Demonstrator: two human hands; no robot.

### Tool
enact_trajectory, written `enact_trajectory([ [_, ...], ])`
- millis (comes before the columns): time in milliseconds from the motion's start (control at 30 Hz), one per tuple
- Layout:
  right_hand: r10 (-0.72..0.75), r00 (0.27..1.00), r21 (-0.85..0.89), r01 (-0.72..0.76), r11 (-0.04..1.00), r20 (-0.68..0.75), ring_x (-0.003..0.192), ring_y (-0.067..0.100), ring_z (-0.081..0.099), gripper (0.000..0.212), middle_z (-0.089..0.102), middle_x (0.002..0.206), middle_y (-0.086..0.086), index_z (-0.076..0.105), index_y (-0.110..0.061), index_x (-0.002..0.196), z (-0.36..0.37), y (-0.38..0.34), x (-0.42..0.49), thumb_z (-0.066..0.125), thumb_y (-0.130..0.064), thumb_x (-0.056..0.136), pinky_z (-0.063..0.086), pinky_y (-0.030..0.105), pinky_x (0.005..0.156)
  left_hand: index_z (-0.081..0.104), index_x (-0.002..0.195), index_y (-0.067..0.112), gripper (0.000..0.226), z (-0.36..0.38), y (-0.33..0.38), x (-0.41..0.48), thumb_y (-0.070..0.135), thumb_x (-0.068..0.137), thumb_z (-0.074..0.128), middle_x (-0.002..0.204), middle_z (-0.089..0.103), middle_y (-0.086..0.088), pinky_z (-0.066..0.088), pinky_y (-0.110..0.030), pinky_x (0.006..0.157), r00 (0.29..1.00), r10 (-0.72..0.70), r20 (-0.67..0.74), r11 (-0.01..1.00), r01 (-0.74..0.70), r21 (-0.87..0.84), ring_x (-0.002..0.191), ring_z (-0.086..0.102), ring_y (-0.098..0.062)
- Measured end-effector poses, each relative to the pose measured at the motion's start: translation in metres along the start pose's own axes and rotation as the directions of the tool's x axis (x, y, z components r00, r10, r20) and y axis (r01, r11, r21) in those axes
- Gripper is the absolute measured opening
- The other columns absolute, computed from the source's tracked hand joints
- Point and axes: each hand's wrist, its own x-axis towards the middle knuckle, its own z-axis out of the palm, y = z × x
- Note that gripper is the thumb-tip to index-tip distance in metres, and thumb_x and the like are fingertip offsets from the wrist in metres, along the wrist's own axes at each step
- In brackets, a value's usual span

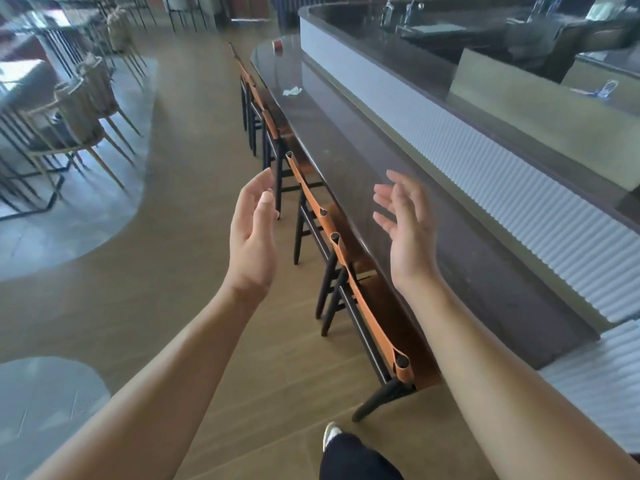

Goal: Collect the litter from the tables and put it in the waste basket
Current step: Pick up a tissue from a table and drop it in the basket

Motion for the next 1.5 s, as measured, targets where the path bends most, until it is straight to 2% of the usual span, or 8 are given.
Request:
enact_trajectory([
  [200, 0.029, 0.999, 0.018, -0.03, 0.999, 0.025, 0.124, 0.007, 0.065, 0.027, 0.069, 0.128, -0.007, 0.061, -0.042, 0.127, 0.07, 0.038, 0.075, 0.046, -0.046, 0.105, 0.054, 0.042, 0.109, 0.058, 0.145, 0.031, 0.053, -0.021, -0.037, 0.085, 0.055, 0.099, 0.045, 0.143, 0.063, 0.017, 0.044, -0.052, 0.12, 1.0, -0.016, -0.027, 1.0, 0.016, -0.009, 0.138, 0.054, -0.002],
  [300, 0.016, 0.999, 0.02, -0.017, 1.0, 0.045, 0.121, 0.006, 0.066, 0.022, 0.07, 0.121, -0.016, 0.061, -0.046, 0.124, 0.107, 0.06, 0.122, 0.046, -0.044, 0.108, 0.055, 0.035, 0.106, 0.058, 0.145, 0.033, 0.054, -0.024, -0.059, 0.137, 0.056, 0.098, 0.046, 0.143, 0.062, 0.019, 0.047, -0.048, 0.118, 0.999, -0.02, -0.033, 1.0, 0.02, -0.003, 0.137, 0.055, 0.0],
  [400, 0.019, 0.999, 0.031, -0.02, 0.999, 0.05, 0.12, 0.006, 0.066, 0.021, 0.069, 0.121, -0.015, 0.062, -0.046, 0.123, 0.135, 0.081, 0.171, 0.046, -0.039, 0.111, 0.056, 0.036, 0.106, 0.058, 0.145, 0.032, 0.054, -0.024, -0.079, 0.188, 0.057, 0.098, 0.046, 0.141, 0.063, 0.021, 0.049, -0.047, 0.116, 0.999, -0.022, -0.029, 1.0, 0.022, -0.007, 0.136, 0.056, 0.0],
  [567, 0.02, 0.999, 0.043, -0.022, 0.999, 0.05, 0.119, 0.011, 0.067, 0.023, 0.07, 0.121, -0.006, 0.064, -0.044, 0.123, 0.181, 0.109, 0.269, 0.046, -0.043, 0.108, 0.057, 0.039, 0.104, 0.058, 0.145, 0.031, 0.055, -0.024, -0.109, 0.286, 0.057, 0.099, 0.047, 0.138, 0.064, 0.024, 0.05, -0.043, 0.113, 0.999, -0.026, -0.047, 1.0, 0.026, -0.001, 0.134, 0.057, -0.001],
  [867, 0.029, 0.997, 0.031, -0.032, 0.999, 0.066, 0.116, 0.013, 0.068, 0.024, 0.072, 0.117, -0.007, 0.065, -0.045, 0.121, 0.242, 0.151, 0.388, 0.048, -0.047, 0.105, 0.059, 0.037, 0.1, 0.058, 0.146, 0.025, 0.058, -0.023, -0.151, 0.414, 0.055, 0.097, 0.047, 0.136, 0.065, 0.023, 0.053, -0.037, 0.108, 0.996, -0.046, -0.072, 0.999, 0.044, -0.029, 0.132, 0.059, -0.003],
  [1133, 0.028, 0.998, 0.002, -0.029, 1.0, 0.057, 0.114, 0.011, 0.069, 0.024, 0.073, 0.111, -0.014, 0.064, -0.043, 0.123, 0.313, 0.191, 0.479, 0.047, -0.046, 0.106, 0.059, 0.036, 0.099, 0.06, 0.14, 0.037, 0.049, -0.036, -0.202, 0.534, 0.057, 0.098, 0.046, 0.144, 0.063, 0.015, 0.051, -0.042, 0.112, 0.999, -0.042, -0.017, 0.999, 0.041, -0.034, 0.137, 0.056, -0.004],
  [1367, 0.019, 1.0, -0.003, -0.019, 1.0, -0.018, 0.107, 0.012, 0.071, 0.039, 0.073, 0.109, -0.004, 0.067, -0.035, 0.123, 0.417, 0.222, 0.583, 0.049, -0.058, 0.097, 0.06, 0.038, 0.099, 0.059, 0.133, 0.046, 0.037, -0.075, -0.245, 0.678, 0.053, 0.099, 0.045, 0.132, 0.066, 0.028, 0.051, -0.038, 0.112, 0.994, -0.031, 0.104, 0.998, 0.037, -0.054, 0.132, 0.058, 0.002],
  [1500, 0.014, 0.999, -0.009, -0.015, 1.0, -0.045, 0.106, 0.011, 0.071, 0.038, 0.073, 0.108, -0.005, 0.067, -0.035, 0.123, 0.482, 0.242, 0.642, 0.048, -0.057, 0.098, 0.061, 0.036, 0.095, 0.059, 0.135, 0.043, 0.039, -0.1, -0.27, 0.754, 0.052, 0.1, 0.044, 0.134, 0.065, 0.028, 0.049, -0.045, 0.116, 0.99, -0.03, 0.139, 0.999, 0.036, -0.037, 0.134, 0.057, 0.0],
])
